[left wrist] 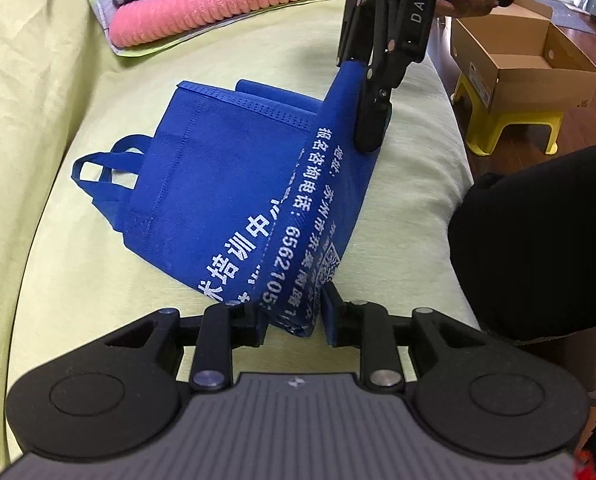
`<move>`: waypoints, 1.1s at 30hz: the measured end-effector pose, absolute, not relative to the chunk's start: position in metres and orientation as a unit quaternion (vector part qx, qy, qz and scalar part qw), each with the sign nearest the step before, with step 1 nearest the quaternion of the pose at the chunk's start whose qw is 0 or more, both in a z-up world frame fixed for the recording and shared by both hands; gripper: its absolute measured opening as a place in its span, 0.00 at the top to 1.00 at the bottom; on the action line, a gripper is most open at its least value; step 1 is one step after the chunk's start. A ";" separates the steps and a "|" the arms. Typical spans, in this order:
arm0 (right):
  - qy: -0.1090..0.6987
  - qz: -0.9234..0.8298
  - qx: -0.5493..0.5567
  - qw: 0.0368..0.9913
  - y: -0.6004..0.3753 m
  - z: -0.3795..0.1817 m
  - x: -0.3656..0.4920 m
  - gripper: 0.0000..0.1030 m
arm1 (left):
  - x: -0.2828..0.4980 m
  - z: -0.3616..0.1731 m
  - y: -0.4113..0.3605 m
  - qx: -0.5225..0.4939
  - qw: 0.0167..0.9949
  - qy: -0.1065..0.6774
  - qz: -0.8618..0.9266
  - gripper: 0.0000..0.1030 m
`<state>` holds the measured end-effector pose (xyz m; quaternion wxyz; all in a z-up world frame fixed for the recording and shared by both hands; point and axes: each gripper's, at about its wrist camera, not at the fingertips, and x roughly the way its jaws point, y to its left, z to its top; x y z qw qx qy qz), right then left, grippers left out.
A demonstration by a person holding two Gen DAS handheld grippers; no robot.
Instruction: Fold shopping bag
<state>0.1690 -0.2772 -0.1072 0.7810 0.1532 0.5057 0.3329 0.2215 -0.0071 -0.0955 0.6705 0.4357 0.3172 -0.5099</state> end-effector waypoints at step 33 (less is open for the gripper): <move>0.546 0.231 0.172 0.787 -0.271 -0.105 0.183 0.75 | 0.198 -0.097 -0.035 0.420 0.761 0.271 -0.413 0.64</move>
